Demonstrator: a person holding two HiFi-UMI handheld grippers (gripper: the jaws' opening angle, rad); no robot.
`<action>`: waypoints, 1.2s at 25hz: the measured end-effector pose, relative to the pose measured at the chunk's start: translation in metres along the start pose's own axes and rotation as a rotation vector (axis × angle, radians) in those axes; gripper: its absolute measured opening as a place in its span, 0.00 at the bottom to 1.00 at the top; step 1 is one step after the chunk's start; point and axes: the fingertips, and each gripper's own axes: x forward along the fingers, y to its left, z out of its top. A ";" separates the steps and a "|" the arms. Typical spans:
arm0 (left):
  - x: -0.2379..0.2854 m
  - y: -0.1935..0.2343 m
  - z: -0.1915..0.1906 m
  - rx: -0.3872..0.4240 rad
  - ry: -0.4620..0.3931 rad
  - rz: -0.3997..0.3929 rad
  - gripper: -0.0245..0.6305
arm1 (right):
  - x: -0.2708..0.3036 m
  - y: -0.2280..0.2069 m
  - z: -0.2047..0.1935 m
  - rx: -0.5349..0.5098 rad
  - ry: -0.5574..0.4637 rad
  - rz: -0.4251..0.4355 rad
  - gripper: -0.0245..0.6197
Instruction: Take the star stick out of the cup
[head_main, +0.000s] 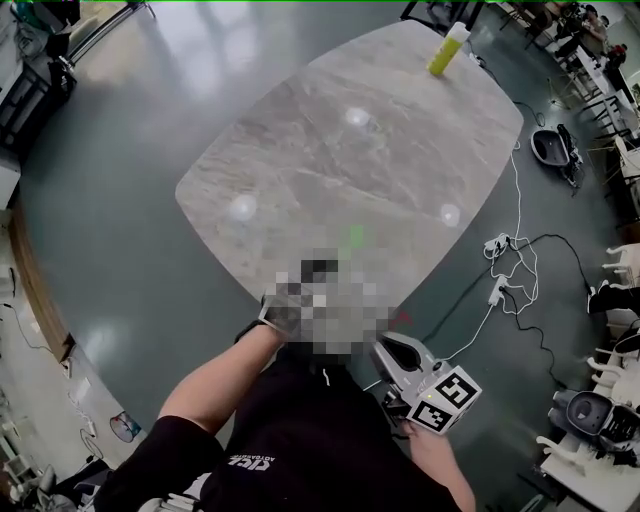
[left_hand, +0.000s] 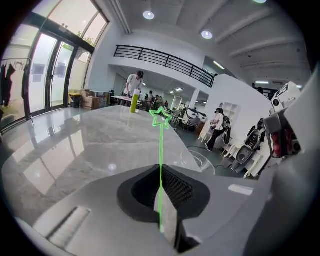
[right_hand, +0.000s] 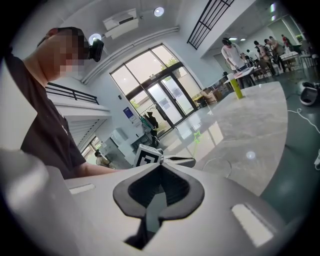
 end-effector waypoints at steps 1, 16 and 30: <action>0.005 0.000 -0.004 0.002 0.014 -0.004 0.06 | -0.001 -0.001 -0.002 0.004 0.001 -0.003 0.06; 0.029 0.008 -0.021 -0.032 0.083 -0.020 0.14 | -0.019 0.000 -0.001 0.000 -0.042 -0.043 0.06; -0.063 -0.005 0.039 0.009 -0.092 -0.001 0.11 | -0.004 0.029 0.028 -0.073 -0.122 -0.008 0.06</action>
